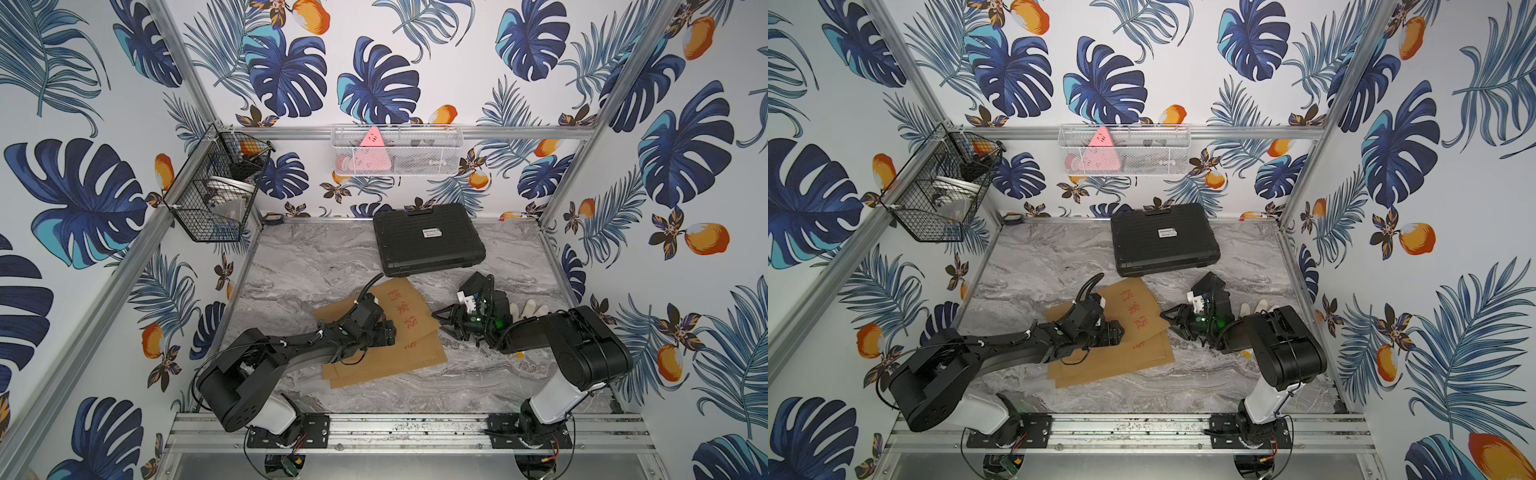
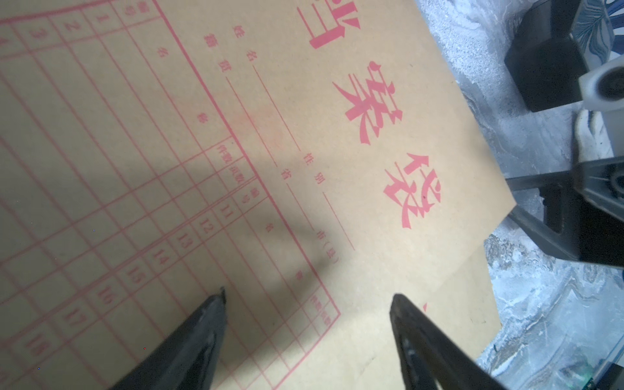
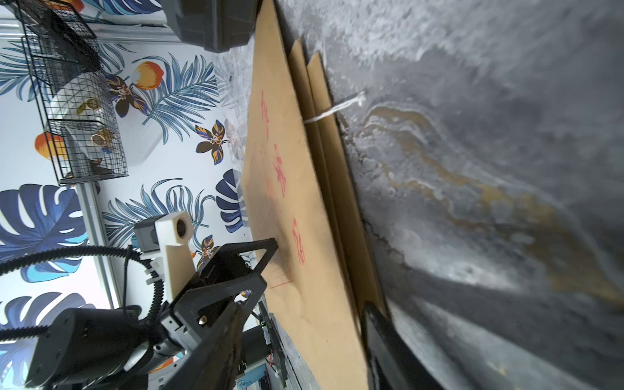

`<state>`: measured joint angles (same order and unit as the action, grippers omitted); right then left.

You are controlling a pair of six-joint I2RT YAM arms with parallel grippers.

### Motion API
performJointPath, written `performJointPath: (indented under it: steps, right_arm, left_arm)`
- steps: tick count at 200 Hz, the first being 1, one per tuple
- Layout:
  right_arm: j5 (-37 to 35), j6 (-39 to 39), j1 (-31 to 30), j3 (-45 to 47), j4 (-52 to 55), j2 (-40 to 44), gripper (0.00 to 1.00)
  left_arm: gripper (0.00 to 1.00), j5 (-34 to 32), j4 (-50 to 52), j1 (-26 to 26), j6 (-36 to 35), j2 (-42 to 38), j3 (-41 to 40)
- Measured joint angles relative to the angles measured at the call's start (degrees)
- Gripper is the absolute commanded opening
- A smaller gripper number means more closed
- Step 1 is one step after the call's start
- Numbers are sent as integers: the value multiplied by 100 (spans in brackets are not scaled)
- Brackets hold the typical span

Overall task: Open the file bag
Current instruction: Pick up the file bag from the file bag.

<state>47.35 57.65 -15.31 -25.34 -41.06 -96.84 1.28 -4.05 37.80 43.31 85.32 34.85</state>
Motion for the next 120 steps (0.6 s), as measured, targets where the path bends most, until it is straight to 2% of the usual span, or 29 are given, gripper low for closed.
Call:
performJointPath:
  steps: [51, 99, 114, 120]
  right_arm:
    - [157, 44, -2, 11, -107, -11, 38]
    - [173, -42, -2, -138, 247, 142, 12]
    - [151, -170, -4, -214, 487, 345, 0]
    - [138, -177, -4, -249, 614, 450, 0]
  left_arm:
    - [82, 2, -46, 0, -2, 68, 55]
    - [84, 22, 208, 0, -22, -37, 105]
    - [88, 9, 553, 2, -103, -247, 160]
    - [90, -31, 686, 13, -142, -374, 203]
